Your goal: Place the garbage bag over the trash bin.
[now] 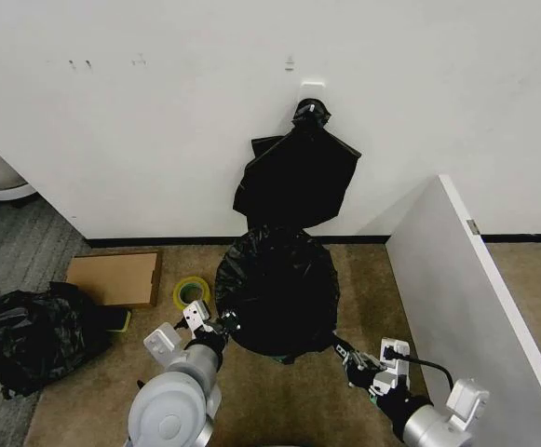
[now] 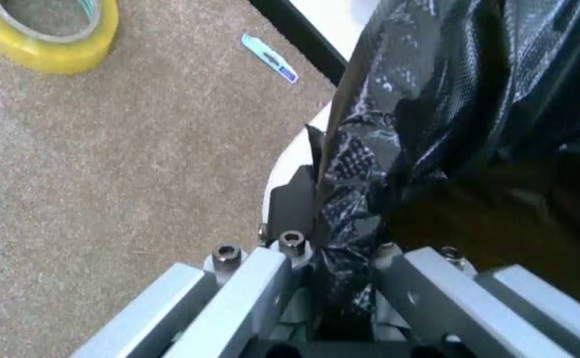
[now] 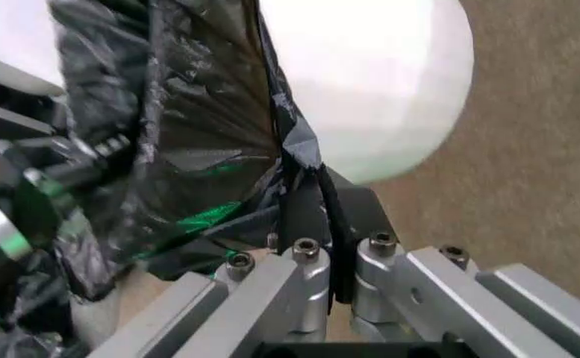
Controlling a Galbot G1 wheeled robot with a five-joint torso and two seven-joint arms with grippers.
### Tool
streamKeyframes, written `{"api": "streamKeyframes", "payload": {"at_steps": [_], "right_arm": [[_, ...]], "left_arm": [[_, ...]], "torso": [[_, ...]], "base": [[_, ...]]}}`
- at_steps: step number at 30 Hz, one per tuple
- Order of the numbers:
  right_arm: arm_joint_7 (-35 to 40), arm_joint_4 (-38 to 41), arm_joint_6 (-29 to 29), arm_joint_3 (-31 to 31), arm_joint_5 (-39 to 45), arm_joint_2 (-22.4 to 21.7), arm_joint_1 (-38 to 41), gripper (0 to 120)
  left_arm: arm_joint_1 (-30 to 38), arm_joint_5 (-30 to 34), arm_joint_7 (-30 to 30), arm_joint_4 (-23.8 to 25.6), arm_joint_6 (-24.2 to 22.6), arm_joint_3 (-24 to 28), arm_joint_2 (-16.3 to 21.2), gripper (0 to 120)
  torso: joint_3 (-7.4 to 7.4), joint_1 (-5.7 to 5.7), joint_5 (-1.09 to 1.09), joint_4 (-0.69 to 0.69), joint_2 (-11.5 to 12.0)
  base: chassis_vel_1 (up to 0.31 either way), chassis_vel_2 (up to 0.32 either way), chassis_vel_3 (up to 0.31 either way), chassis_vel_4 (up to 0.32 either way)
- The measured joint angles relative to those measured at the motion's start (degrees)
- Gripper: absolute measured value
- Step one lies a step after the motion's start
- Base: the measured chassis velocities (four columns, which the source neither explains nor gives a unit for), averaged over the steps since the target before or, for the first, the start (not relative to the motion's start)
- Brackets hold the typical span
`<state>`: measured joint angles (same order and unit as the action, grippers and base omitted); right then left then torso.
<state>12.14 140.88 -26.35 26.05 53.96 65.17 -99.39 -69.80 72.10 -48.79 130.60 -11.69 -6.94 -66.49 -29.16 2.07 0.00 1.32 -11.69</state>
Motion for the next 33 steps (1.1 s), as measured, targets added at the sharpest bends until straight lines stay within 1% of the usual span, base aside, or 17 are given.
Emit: {"api": "streamKeyframes", "payload": {"at_steps": [10,17,18,19,20,21,22,24,25,27,29,33], "right_arm": [[1.28,-2.08,0.39,-1.07,-0.91,-0.20,3.36,0],[1.26,-2.69,1.21,-1.18,-3.65,-0.21,3.01,0],[1.26,-2.62,1.24,-1.09,-3.72,-0.21,2.76,3],[1.27,-2.16,1.25,-0.83,-3.69,-0.28,2.21,10],[1.27,-1.91,1.26,-0.70,-3.58,-0.36,1.97,11],[1.26,-1.37,1.26,-0.43,-3.29,-0.55,1.47,16],[1.26,-1.37,1.26,-0.43,-3.29,-0.55,1.47,16],[1.23,-0.47,1.26,0.05,-3.11,-0.94,0.42,26],[1.26,-0.24,1.26,0.16,-3.15,-1.03,0.16,27],[1.28,0.84,1.24,0.59,-3.23,-1.30,-1.09,40],[1.28,1.13,1.23,0.69,-3.28,-1.32,-1.43,41],[1.22,2.30,1.22,1.26,-4.20,-1.36,-3.18,58]], "left_arm": [[-0.94,1.77,-0.05,1.04,-1.50,0.27,0.44,0],[-0.71,2.33,-0.41,1.25,-2.09,0.24,0.93,0],[-0.56,2.30,-0.43,0.99,-2.08,0.22,0.95,0],[-0.28,2.14,-0.50,0.31,-2.03,0.22,0.93,0],[-0.14,2.04,-0.57,-0.01,-1.99,0.22,0.89,0],[0.13,1.87,-0.69,-0.60,-1.90,0.22,0.74,0],[0.13,1.87,-0.69,-0.60,-1.90,0.22,0.74,0],[0.62,1.62,-0.82,-1.60,-1.74,0.29,0.40,0],[0.76,1.53,-0.86,-1.94,-1.71,0.35,0.30,0],[1.21,1.27,-1.05,-3.02,-1.63,0.50,-0.01,0],[1.33,1.22,-1.08,-3.26,-1.60,0.52,-0.05,0],[1.80,0.63,-1.22,-3.99,-1.48,0.63,-0.05,0]], "torso": [[0.00,0.00,0.00,-0.01,0.00],[0.00,0.00,0.00,0.00,0.00],[0.00,0.00,0.01,0.00,0.00],[0.00,0.00,0.00,0.00,0.00],[0.00,0.00,0.00,0.00,0.00],[0.00,0.00,0.00,0.00,0.00],[0.00,0.00,0.00,0.00,0.00],[0.00,0.00,0.00,0.00,0.00],[0.00,0.00,0.00,0.00,0.00],[0.00,0.00,0.00,0.00,0.00],[0.00,0.00,0.00,0.00,0.00],[0.00,0.00,0.00,0.00,0.00]], "base": [[0.000,0.000,0.000,0.000],[0.000,0.000,0.000,0.000],[0.000,0.000,0.000,0.000],[0.000,0.000,0.000,0.000],[0.000,0.000,0.000,0.000],[0.000,0.000,0.000,0.000],[0.000,0.000,0.000,0.000],[0.000,0.000,0.000,0.000],[0.000,0.000,0.000,0.000],[0.000,0.000,0.000,0.000],[0.000,0.000,0.000,0.000],[0.000,0.000,0.000,0.000]]}}
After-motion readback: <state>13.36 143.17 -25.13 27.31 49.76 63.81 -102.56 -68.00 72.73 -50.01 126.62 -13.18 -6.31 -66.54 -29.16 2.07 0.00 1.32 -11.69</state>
